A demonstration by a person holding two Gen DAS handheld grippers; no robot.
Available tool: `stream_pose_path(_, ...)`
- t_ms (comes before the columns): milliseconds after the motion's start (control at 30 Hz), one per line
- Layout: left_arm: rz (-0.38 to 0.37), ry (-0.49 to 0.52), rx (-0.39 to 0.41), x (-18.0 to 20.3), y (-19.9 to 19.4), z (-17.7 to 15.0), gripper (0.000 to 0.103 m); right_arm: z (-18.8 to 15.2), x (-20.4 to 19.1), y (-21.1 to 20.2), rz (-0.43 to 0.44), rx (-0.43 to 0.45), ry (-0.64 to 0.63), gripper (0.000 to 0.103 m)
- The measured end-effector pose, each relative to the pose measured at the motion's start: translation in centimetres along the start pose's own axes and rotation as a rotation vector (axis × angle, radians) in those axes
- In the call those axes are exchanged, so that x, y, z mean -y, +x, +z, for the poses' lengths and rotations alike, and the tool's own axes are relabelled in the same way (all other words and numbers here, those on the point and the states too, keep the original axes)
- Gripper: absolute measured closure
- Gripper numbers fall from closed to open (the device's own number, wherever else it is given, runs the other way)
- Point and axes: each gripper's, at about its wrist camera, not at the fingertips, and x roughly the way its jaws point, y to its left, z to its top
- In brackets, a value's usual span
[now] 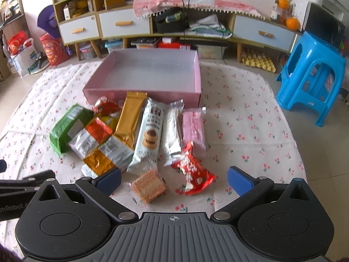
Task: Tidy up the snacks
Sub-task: 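Move left tool to green pack while right tool moves to white cookie bar, then close left tool on green pack while right tool grasps white cookie bar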
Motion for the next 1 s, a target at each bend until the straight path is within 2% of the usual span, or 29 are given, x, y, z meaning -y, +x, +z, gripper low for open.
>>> stream_pose_path(67, 0.029, 0.028, 0.012, 0.1, 0.2, 0.2, 0.0, 0.3, 0.1, 0.2, -0.008, 0.002, 0.005, 0.0)
stream_pose_path(167, 0.047, 0.065, 0.031, 0.1, 0.4, 0.8, 0.0, 1.0, 0.4, 0.5, 0.034, -0.011, 0.027, 0.0)
stream_pose_path(233, 0.013, 0.059, 0.041, -0.1, 0.5, 1.3, 0.0, 1.5, 0.6, 0.1, 0.071, 0.015, 0.046, 0.0)
stream_pose_path(333, -0.012, 0.06, 0.036, -0.6, 0.9, 2.6, 0.0, 2.9, 0.6, -0.1, 0.079, 0.03, 0.041, 0.0)
stream_pose_path(433, -0.058, 0.061, 0.012, -1.2, 1.7, 4.0, 0.0, 4.4, 1.0, 0.3, 0.119, 0.004, 0.037, 0.0)
stream_pose_path(567, -0.127, 0.045, 0.049, -2.1, 2.5, 5.3, 0.0, 6.2, 2.2, 1.7, 0.175, -0.03, 0.098, 0.0)
stream_pose_path(633, -0.134, 0.043, 0.03, -2.5, 3.3, 5.9, 0.0, 6.7, 2.6, 2.7, 0.196, -0.057, 0.119, 0.0)
stream_pose_path(767, -0.142, 0.02, 0.051, -3.2, 4.7, 6.8, 0.001, 7.2, 2.9, 4.8, 0.243, -0.104, 0.134, 0.0)
stream_pose_path(900, -0.223, -0.03, 0.018, -4.5, 6.7, 6.8, 0.011, 6.6, 4.3, 6.8, 0.31, -0.11, 0.192, 0.0)
stream_pose_path(933, -0.251, -0.035, 0.003, -4.6, 7.0, 6.7, 0.017, 6.7, 4.6, 7.4, 0.312, -0.124, 0.213, 0.001)
stream_pose_path(1000, -0.296, -0.022, -0.022, -4.6, 7.6, 6.7, 0.021, 7.0, 5.4, 8.2, 0.325, -0.134, 0.25, 0.001)
